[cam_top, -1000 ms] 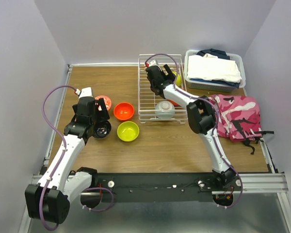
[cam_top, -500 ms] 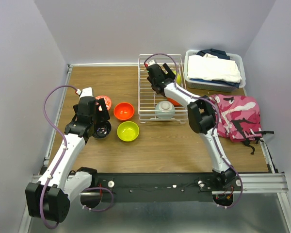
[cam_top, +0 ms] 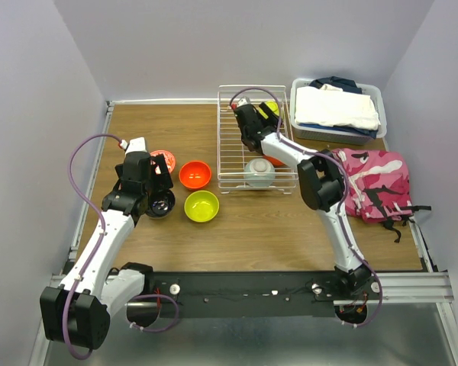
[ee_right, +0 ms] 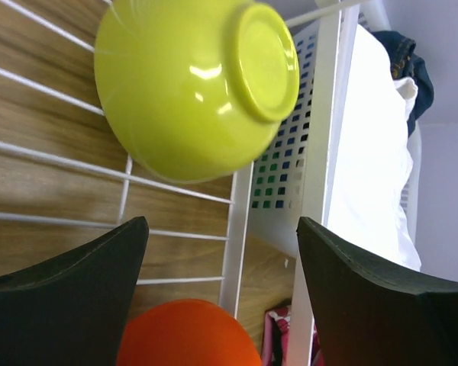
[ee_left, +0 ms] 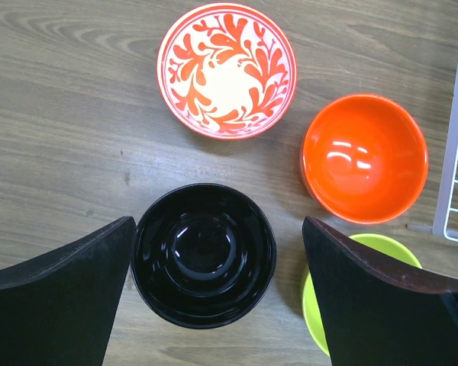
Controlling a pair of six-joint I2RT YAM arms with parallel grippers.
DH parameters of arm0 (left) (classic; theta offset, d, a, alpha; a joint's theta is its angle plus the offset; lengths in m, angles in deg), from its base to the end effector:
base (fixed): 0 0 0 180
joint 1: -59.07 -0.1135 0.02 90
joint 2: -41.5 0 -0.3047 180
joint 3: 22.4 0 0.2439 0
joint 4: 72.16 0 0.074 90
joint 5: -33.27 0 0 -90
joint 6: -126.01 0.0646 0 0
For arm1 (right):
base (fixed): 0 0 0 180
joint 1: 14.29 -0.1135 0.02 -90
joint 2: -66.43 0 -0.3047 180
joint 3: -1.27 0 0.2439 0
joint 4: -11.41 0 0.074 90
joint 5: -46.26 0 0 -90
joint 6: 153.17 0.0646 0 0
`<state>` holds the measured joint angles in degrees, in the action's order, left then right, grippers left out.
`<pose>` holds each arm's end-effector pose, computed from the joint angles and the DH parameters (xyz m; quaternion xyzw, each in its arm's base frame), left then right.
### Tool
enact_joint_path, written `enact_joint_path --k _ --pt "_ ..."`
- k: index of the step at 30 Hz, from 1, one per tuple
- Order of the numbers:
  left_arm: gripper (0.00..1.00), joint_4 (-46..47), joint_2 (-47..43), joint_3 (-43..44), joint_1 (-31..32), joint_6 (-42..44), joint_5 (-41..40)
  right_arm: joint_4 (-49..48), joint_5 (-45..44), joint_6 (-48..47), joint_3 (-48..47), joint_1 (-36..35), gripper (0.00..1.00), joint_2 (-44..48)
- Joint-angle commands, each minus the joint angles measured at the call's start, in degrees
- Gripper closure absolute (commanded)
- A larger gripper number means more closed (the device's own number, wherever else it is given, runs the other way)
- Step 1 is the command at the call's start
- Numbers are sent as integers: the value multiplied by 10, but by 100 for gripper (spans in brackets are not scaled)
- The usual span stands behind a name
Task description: Unload the bowls from the dish rack
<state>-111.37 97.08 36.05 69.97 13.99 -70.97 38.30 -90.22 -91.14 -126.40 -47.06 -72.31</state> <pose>0.2008 -0.0225 0.2961 -0.1415 0.8759 -0.0208 0.4608 0.5146 0.2755 0.1947 -0.2681 0.7999 -0.3374 0.4176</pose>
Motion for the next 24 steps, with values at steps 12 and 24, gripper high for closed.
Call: enact_joint_path --k 12,24 --pt "1 2 -1 -1 1 5 11 107 145 55 76 3 10 70" --pt "1 4 -3 -3 1 7 16 120 222 154 44 10 10 106"
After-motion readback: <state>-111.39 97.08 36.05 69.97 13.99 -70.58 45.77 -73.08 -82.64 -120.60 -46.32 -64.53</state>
